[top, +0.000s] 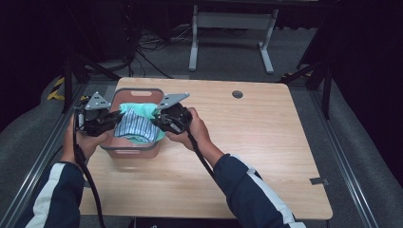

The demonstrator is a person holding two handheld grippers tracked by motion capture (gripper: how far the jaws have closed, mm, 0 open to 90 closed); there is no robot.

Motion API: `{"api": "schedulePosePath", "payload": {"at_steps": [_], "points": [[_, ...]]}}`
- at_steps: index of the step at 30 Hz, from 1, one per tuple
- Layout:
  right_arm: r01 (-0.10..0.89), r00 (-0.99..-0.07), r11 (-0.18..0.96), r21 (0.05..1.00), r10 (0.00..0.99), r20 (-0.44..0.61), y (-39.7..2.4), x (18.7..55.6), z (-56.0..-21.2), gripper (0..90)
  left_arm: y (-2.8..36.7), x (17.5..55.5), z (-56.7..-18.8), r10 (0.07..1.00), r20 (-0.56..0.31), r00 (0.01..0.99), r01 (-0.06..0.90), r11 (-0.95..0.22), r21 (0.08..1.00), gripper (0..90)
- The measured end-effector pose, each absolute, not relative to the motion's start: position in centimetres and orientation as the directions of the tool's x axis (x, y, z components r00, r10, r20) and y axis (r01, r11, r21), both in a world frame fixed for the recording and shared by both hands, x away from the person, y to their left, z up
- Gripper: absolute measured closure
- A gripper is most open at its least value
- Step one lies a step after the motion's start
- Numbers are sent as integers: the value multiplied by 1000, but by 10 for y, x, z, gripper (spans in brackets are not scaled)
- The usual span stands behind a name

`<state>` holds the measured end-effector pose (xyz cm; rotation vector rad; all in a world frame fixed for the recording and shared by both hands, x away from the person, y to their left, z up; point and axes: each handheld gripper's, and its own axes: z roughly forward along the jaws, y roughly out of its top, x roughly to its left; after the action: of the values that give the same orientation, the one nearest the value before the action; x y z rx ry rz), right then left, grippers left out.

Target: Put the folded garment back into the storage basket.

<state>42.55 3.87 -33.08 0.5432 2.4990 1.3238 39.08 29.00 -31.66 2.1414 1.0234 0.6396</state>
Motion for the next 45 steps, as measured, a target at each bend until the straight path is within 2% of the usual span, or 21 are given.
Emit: {"api": "schedulePosePath", "payload": {"at_steps": [13, 22, 28, 36, 42, 45], "points": [[203, -908, 545, 813, 415, -51, 79, 439, -345, 817, 317, 403, -336, 851, 117, 512, 542, -425, 725, 833], [245, -897, 543, 803, 442, -25, 88, 451, -356, 816, 323, 418, -349, 865, 98, 493, 561, -402, 724, 832], [261, -896, 553, 791, 444, -15, 92, 459, -367, 813, 320, 425, -363, 863, 134, 488, 580, -435, 689, 832], [274, -895, 571, 774, 445, -12, 94, 462, -380, 808, 318, 431, -372, 861, 113, 495, 595, -431, 678, 827], [284, -895, 592, 754, 446, -13, 94, 466, -387, 790, 312, 431, -383, 851, 166, 499, 604, -479, 637, 821], [299, -892, 592, 749, 452, 0, 93, 467, -390, 762, 313, 430, -388, 858, 145, 493, 612, -460, 643, 791]]}}
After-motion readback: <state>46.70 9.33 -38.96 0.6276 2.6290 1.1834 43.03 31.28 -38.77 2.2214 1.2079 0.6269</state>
